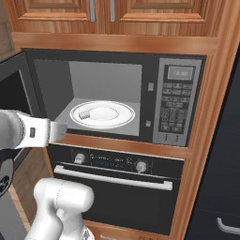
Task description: Close the microwave door.
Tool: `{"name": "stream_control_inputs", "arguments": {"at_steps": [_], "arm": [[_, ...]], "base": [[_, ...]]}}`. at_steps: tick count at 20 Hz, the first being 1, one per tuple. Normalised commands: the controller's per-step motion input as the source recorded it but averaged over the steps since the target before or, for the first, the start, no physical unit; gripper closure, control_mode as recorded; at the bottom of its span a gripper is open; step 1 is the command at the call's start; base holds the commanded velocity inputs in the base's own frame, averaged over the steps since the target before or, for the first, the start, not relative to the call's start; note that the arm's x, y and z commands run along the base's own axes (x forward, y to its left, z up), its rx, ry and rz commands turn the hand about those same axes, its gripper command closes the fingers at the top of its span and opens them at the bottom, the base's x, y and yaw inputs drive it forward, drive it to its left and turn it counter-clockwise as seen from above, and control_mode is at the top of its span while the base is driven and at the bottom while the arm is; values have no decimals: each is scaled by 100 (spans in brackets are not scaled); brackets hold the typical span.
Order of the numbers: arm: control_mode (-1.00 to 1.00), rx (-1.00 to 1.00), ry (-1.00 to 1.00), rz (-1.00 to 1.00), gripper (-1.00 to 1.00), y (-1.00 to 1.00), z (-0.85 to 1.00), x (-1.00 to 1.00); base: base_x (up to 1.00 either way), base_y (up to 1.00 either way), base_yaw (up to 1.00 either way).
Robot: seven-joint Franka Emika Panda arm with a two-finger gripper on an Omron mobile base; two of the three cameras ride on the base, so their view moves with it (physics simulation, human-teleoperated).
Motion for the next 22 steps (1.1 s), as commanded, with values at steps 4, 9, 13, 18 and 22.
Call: {"name": "stream_control_inputs", "arguments": {"at_steps": [4, 9, 13, 18, 22], "arm": [[-100, 0, -12, 0, -100, 0, 9, -100], [-100, 0, -18, 6, -100, 0, 0, -100], [-100, 0, -14, 18, -100, 0, 0, -100], [-100, -1, -4, 30, -100, 23, 0, -85], [-100, -3, -6, 21, -100, 83, 0, -53]], "base": [[0, 0, 0], [0, 0, 0], [0, 0, 0], [0, 0, 0], [0, 0, 0]]}}
